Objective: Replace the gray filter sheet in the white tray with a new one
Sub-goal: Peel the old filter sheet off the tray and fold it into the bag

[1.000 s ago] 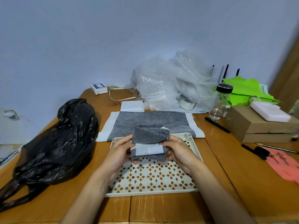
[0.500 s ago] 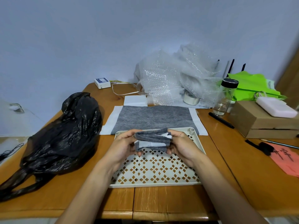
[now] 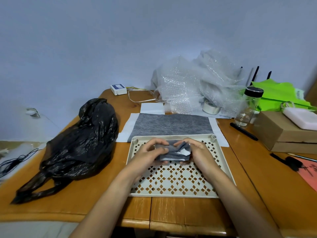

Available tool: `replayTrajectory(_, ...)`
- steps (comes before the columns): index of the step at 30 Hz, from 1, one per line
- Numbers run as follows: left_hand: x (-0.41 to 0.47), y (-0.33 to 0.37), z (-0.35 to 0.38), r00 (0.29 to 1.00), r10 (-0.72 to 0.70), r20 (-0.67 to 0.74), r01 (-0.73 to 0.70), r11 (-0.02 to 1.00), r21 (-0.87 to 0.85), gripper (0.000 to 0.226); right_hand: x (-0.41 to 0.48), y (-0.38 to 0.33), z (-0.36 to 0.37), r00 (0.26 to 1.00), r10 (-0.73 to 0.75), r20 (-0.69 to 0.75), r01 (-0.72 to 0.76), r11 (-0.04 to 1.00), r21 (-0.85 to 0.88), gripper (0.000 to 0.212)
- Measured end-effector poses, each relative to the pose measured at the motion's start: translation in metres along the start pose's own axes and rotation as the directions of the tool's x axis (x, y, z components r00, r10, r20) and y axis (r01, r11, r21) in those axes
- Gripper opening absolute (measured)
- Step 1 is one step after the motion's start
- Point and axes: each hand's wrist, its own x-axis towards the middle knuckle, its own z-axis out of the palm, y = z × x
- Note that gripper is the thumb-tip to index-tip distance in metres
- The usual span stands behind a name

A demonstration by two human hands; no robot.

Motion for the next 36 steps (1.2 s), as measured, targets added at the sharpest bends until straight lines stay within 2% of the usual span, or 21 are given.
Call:
replayTrajectory(2,-0.003,0.003,0.003,0.999,0.034,0.009,-0.035,0.998,0.055,0.031,-0.001,0.002,0.0,1.0,-0.024,-0.017,0.024,1.0,-0.008,0.046)
replayTrajectory(5,-0.007,0.007,0.004,0.997,0.067,-0.05,-0.062,0.994,0.087,0.057,0.001,-0.002,0.002,0.999,-0.017,-0.047,0.015,0.999,-0.033,0.049)
replayTrajectory(8,-0.007,0.008,0.009,0.984,0.074,-0.164,-0.075,0.997,0.003,0.071,0.001,-0.006,0.006,0.998,-0.036,-0.046,0.034,0.998,-0.057,0.019)
replayTrajectory(11,-0.01,0.015,0.012,0.958,0.051,-0.283,-0.098,0.983,-0.154,0.064,0.003,-0.007,0.01,0.999,-0.047,0.024,0.048,0.999,-0.025,0.052)
replayTrajectory(12,-0.011,0.019,0.011,0.952,0.021,-0.305,-0.086,0.976,-0.2,0.06,0.004,-0.01,0.011,0.999,-0.037,0.024,0.038,0.999,-0.023,0.056)
replayTrajectory(14,-0.015,0.028,0.004,0.95,-0.022,-0.312,-0.076,0.951,-0.3,0.05,0.003,-0.023,0.018,0.999,-0.026,0.04,0.028,0.998,-0.048,0.045)
replayTrajectory(17,-0.023,0.04,-0.01,0.949,-0.002,-0.314,-0.117,0.926,-0.358,0.035,0.0,-0.038,0.03,0.984,-0.007,0.178,0.028,0.993,-0.112,0.027)
replayTrajectory(22,-0.041,0.045,-0.039,0.931,0.032,-0.363,-0.141,0.95,-0.277,0.024,-0.003,-0.05,0.067,0.938,0.035,0.344,0.012,0.991,-0.133,0.03)
replayTrajectory(25,-0.06,0.049,-0.056,0.908,0.066,-0.414,-0.145,0.976,-0.163,0.022,-0.005,-0.051,0.094,0.902,0.052,0.429,0.016,0.988,-0.153,0.031)
replayTrajectory(29,-0.086,0.055,-0.082,0.875,0.125,-0.467,-0.157,0.987,-0.03,0.022,-0.001,-0.05,0.125,0.876,0.041,0.48,0.06,0.979,-0.193,0.027)
replayTrajectory(32,-0.104,0.056,-0.102,0.848,0.195,-0.494,-0.144,0.98,0.14,0.02,0.004,-0.05,0.144,0.871,0.019,0.491,0.09,0.976,-0.197,0.018)
replayTrajectory(34,-0.114,0.054,-0.117,0.813,0.252,-0.525,-0.111,0.952,0.286,0.018,0.01,-0.048,0.156,0.866,0.005,0.5,0.124,0.967,-0.224,0.013)
replayTrajectory(36,-0.125,0.053,-0.135,0.746,0.286,-0.602,-0.077,0.934,0.348,0.013,0.014,-0.047,0.166,0.865,-0.009,0.501,0.162,0.951,-0.264,0.014)
